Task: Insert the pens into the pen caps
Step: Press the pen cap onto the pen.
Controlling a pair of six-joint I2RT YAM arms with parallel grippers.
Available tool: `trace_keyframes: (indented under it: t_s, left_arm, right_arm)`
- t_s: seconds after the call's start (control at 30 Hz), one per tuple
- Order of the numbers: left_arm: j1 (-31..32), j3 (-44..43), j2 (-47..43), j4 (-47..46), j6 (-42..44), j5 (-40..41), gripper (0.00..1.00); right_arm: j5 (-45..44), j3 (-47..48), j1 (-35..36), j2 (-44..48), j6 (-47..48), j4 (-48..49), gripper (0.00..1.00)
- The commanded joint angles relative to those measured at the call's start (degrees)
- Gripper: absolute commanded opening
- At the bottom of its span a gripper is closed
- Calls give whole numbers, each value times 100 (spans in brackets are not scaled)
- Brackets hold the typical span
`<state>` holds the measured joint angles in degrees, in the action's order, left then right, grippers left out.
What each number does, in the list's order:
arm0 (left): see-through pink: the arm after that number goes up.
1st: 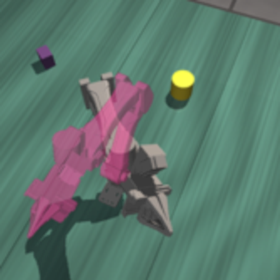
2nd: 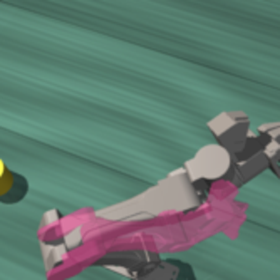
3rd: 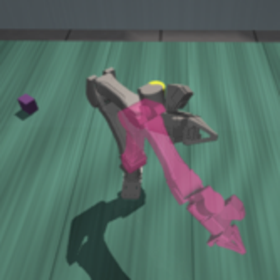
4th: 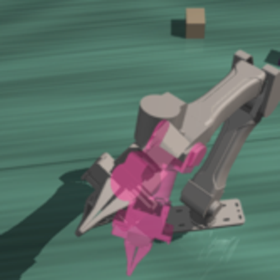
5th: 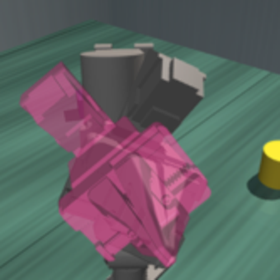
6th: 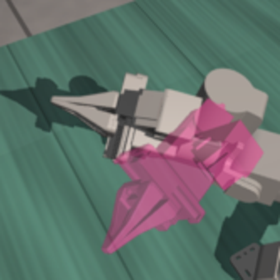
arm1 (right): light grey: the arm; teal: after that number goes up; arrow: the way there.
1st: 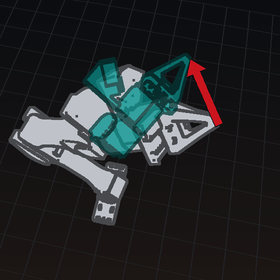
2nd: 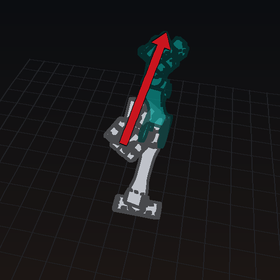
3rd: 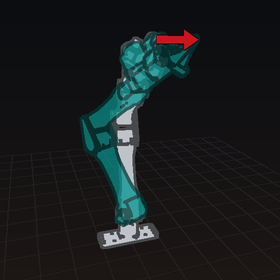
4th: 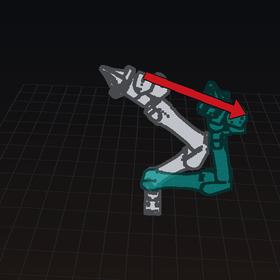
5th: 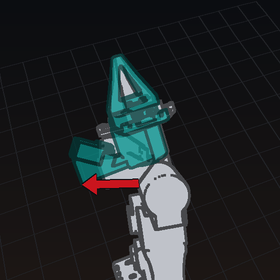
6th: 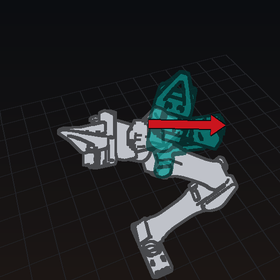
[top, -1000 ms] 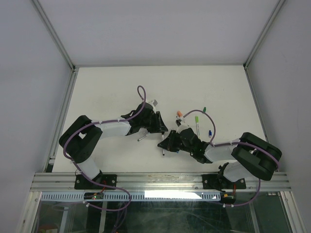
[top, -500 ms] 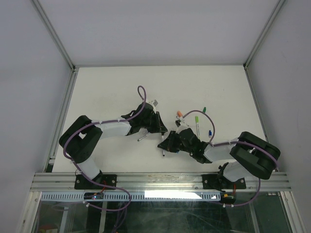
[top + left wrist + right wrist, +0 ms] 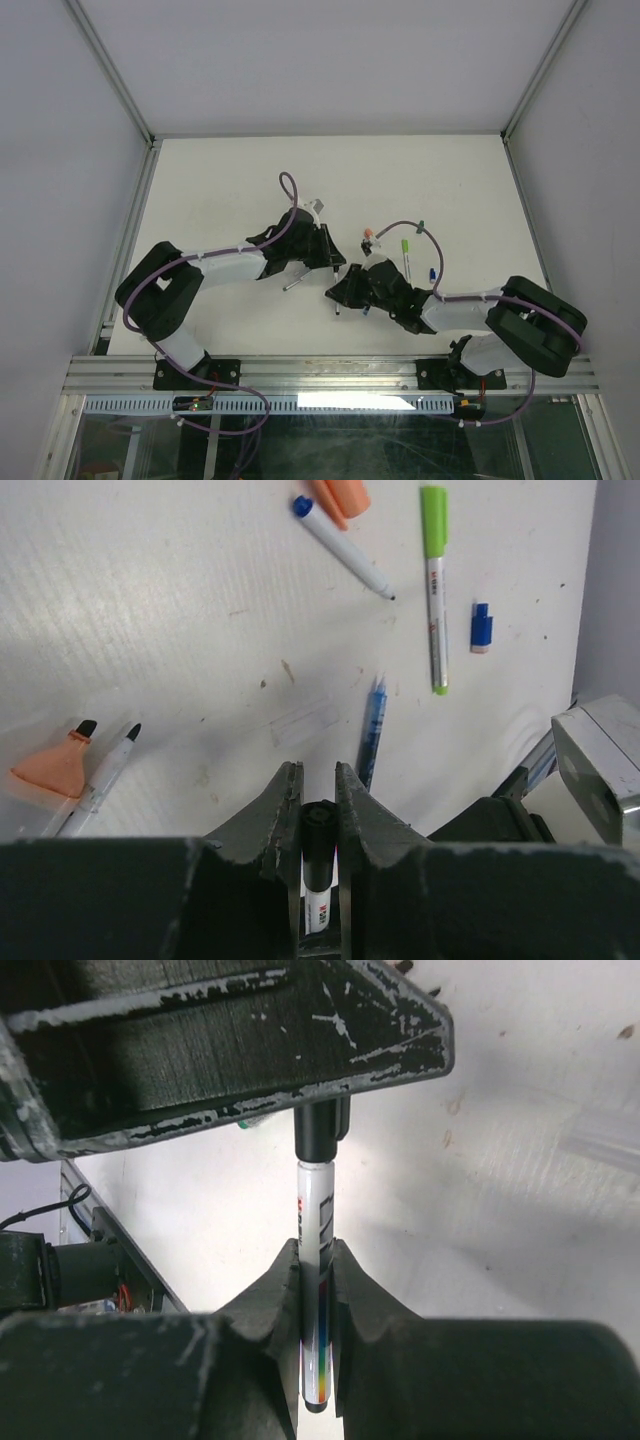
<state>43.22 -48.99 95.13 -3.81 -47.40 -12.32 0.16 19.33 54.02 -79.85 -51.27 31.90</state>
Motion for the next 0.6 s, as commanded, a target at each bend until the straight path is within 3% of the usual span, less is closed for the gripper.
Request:
trace_keyframes:
  t_s: [0.0, 0.23, 0.57]
  left_arm:
    - [229, 3, -350, -128, -61, 28, 0]
    - [524, -56, -274, -248, -241, 28, 0]
    - [816, -152, -260, -207, -215, 42, 0]
  right_arm:
    - [-1043, 361, -188, 452, 508, -82, 0]
    - [-913, 739, -874, 764, 1010, -25, 0]
    - [-24, 2270, -2074, 638, 1865, -582, 0]
